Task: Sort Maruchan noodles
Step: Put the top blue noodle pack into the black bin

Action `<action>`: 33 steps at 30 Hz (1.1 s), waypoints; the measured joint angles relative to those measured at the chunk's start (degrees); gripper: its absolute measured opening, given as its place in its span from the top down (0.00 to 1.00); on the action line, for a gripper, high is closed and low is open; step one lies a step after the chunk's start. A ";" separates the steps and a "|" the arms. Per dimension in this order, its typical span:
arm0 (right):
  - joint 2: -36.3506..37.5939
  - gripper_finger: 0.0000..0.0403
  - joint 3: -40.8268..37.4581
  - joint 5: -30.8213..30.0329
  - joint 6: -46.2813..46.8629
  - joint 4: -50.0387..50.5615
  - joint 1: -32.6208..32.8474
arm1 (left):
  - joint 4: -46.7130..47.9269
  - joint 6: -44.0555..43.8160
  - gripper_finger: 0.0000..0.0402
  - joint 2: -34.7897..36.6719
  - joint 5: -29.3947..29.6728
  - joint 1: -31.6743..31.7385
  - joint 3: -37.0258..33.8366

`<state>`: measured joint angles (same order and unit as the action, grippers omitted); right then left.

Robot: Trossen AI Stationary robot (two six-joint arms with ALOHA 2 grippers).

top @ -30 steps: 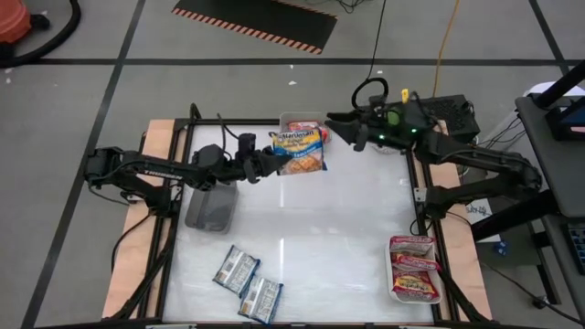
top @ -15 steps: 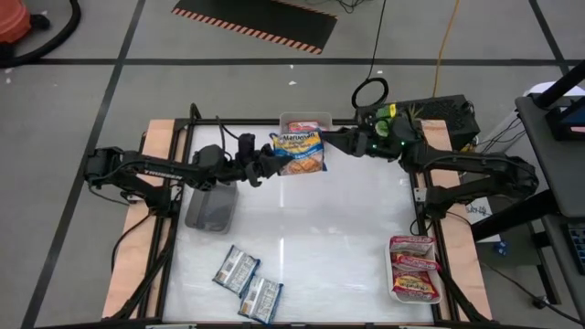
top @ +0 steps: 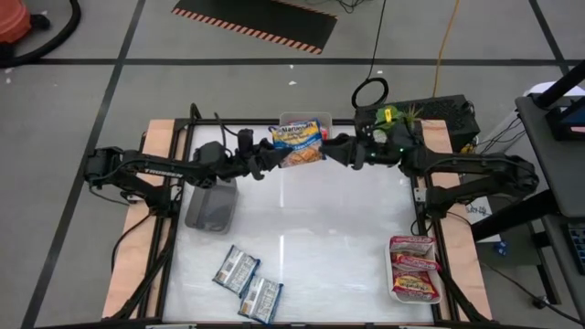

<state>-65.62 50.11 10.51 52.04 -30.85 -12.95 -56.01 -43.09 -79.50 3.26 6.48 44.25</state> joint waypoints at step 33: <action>-4.49 0.72 0.04 -1.28 -5.02 -1.25 -0.02 | 1.93 2.04 0.63 0.07 5.10 -1.31 0.02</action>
<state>-70.11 50.15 9.23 47.02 -32.10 -12.97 -54.08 -41.05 -79.44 8.36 5.17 44.27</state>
